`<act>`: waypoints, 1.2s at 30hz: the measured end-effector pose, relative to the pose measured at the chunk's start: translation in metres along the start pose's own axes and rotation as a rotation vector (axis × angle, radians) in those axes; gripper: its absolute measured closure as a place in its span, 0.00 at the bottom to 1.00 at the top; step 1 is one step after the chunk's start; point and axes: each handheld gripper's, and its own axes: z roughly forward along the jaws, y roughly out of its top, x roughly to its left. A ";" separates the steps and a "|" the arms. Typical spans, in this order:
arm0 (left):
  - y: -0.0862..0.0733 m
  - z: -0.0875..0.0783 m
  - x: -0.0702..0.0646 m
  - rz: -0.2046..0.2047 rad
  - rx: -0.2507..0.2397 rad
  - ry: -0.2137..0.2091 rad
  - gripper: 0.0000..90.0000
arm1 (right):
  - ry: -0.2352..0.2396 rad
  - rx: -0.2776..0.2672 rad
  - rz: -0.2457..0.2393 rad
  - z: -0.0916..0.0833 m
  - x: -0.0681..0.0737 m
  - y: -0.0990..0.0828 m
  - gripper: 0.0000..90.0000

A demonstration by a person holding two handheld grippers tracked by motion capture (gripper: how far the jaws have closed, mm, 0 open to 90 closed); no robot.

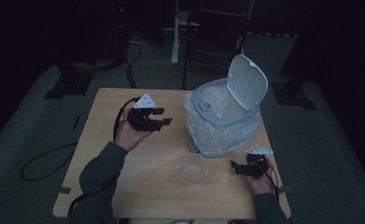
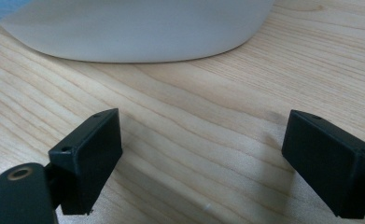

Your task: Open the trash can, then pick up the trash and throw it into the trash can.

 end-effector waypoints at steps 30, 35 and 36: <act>-0.052 0.032 -0.027 -0.071 0.062 -0.106 0.56 | -0.001 0.001 0.001 0.000 0.000 0.000 0.13; -0.058 0.045 -0.040 -0.064 0.089 -0.137 0.55 | -0.001 0.001 0.001 0.000 0.000 0.000 0.13; -0.059 0.048 -0.042 -0.063 0.094 -0.141 0.55 | -0.001 0.000 0.000 0.000 0.000 0.000 0.13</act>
